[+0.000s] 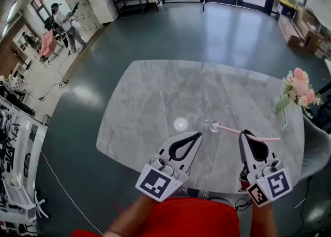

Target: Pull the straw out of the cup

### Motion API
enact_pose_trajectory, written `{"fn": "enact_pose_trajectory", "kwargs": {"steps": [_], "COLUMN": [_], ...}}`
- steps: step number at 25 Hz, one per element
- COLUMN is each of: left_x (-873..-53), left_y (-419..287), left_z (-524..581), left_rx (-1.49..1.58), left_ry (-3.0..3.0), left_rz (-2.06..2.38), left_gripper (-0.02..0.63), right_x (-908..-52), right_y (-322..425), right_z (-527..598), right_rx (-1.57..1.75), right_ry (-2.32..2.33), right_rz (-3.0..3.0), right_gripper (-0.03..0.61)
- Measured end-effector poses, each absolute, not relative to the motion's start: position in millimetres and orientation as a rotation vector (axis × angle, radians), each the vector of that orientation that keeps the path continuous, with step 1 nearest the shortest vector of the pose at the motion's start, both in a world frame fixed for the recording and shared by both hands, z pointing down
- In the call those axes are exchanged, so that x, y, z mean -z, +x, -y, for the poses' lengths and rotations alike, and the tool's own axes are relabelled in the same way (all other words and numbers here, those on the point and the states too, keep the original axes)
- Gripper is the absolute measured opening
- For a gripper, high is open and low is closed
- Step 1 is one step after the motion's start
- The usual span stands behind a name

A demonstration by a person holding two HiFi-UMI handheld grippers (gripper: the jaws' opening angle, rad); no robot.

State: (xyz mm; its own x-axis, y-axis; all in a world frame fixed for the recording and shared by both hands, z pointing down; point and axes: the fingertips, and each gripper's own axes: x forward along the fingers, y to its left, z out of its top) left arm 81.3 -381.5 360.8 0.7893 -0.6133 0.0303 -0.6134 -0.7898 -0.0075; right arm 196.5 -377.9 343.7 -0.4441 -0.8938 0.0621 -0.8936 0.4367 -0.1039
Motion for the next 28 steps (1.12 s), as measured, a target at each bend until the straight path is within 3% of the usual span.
{"fn": "enact_pose_trajectory", "kwargs": {"steps": [28], "left_x": [-357], "left_y": [82], "left_z": [363], "left_rx": [-0.063], "left_ry": [2.983], "left_rz": [0.987], "left_gripper": [0.012], "right_x": [-342], "right_y": [191], "right_z": [352], "right_rx": [0.162], "right_ry": [-1.635], "right_rz": [-2.673], "right_gripper": [0.035]}}
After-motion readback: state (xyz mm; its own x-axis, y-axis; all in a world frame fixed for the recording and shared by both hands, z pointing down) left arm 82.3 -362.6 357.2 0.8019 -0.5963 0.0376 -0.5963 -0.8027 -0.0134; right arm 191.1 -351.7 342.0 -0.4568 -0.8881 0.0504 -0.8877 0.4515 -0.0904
